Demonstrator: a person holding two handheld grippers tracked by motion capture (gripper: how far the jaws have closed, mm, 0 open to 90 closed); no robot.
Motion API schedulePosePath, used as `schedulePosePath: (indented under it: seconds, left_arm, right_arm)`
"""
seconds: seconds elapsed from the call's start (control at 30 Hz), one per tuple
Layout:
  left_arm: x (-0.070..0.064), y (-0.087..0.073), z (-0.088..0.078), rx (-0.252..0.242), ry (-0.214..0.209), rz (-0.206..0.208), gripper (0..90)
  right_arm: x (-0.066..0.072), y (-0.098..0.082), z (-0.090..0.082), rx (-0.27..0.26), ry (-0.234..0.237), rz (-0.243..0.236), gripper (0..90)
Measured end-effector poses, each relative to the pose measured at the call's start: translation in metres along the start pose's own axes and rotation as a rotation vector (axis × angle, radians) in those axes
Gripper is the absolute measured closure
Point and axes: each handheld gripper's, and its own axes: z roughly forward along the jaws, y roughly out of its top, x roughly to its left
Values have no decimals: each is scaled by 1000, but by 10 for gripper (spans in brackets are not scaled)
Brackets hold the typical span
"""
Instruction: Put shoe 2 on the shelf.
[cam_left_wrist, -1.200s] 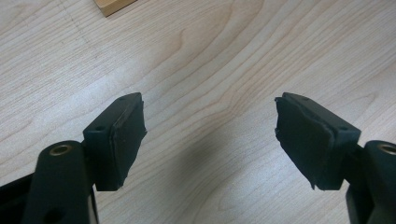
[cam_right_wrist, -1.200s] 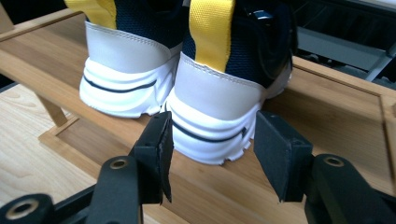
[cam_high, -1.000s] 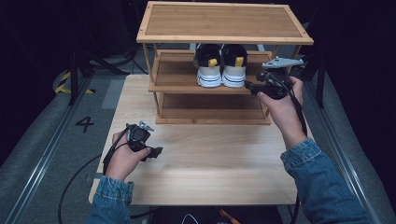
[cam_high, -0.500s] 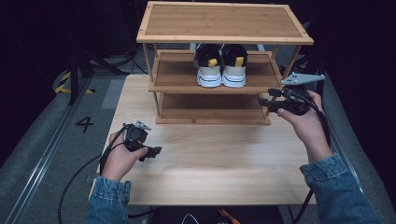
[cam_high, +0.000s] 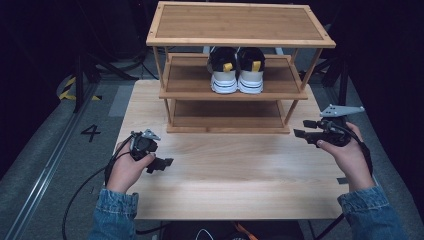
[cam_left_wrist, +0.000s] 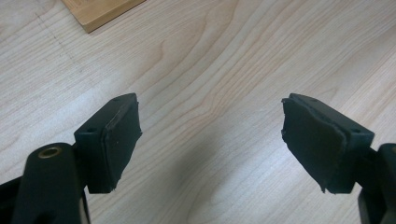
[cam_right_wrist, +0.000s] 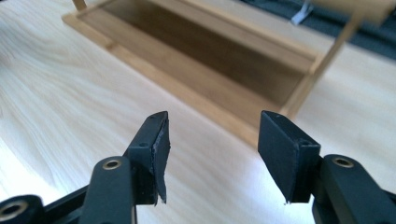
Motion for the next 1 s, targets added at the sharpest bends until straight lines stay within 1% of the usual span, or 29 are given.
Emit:
schedulePosePath:
  seconds: [0.03,0.07,0.1,0.13,0.17,0.2,0.23,0.27,0.3,0.33,0.4,0.43,0.47,0.57,0.67,0.7,0.73,0.77,0.83,0.9,1.0]
  left_arm:
    - [1,0,1,3,1,9,205]
    - [1,-1,2,2,-3,0,207]
    - [3,-2,3,1,-7,1,207]
    - [4,-2,4,-3,-6,-5,207]
    - [6,-3,4,1,-3,-1,206]
    - [6,-3,4,1,-3,-1,205]
    - [7,-3,5,-2,6,0,205]
    - [7,-4,5,0,4,-17,204]
    - [8,-5,5,9,9,-13,204]
    - [8,-5,6,12,10,-13,204]
    - [8,-5,6,15,12,-9,204]
    - [8,-5,6,15,12,-9,204]
    - [9,-5,6,20,14,-6,202]
    - [9,-5,7,36,7,2,202]
    - [9,-5,9,39,6,0,201]
    - [9,-5,10,57,8,13,201]
    - [9,-6,12,68,-1,16,201]
    - [8,-6,13,76,-5,7,201]
    - [7,-6,16,106,-9,17,202]
    - [7,-6,18,114,-4,32,202]
    - [4,-5,21,129,-11,44,202]
  right_arm:
    - [-2,-6,1,8,5,9,437]
    - [-4,-11,2,12,13,13,428]
    - [-7,-20,4,18,29,17,426]
    - [-10,-28,6,21,42,31,426]
    - [-12,-36,8,19,49,44,426]
    - [-12,-36,8,19,49,44,426]
    - [-14,-43,9,22,54,55,427]
    - [-17,-51,12,30,57,64,427]
    - [-18,-62,16,43,63,77,429]
    - [-20,-68,19,53,68,81,429]
    - [-20,-76,23,94,71,89,428]
    - [-20,-80,25,115,63,81,427]
    - [-20,-84,27,128,63,91,425]
    - [-20,-92,34,175,65,80,425]
    - [-19,-98,40,208,69,81,430]
    - [-19,-100,43,220,68,77,430]
    - [-19,-101,45,231,66,71,429]
    - [-18,-102,47,244,61,60,429]
    - [-16,-102,51,253,65,48,423]
    - [-14,-102,53,243,63,27,421]
    - [-12,-102,55,233,53,2,409]
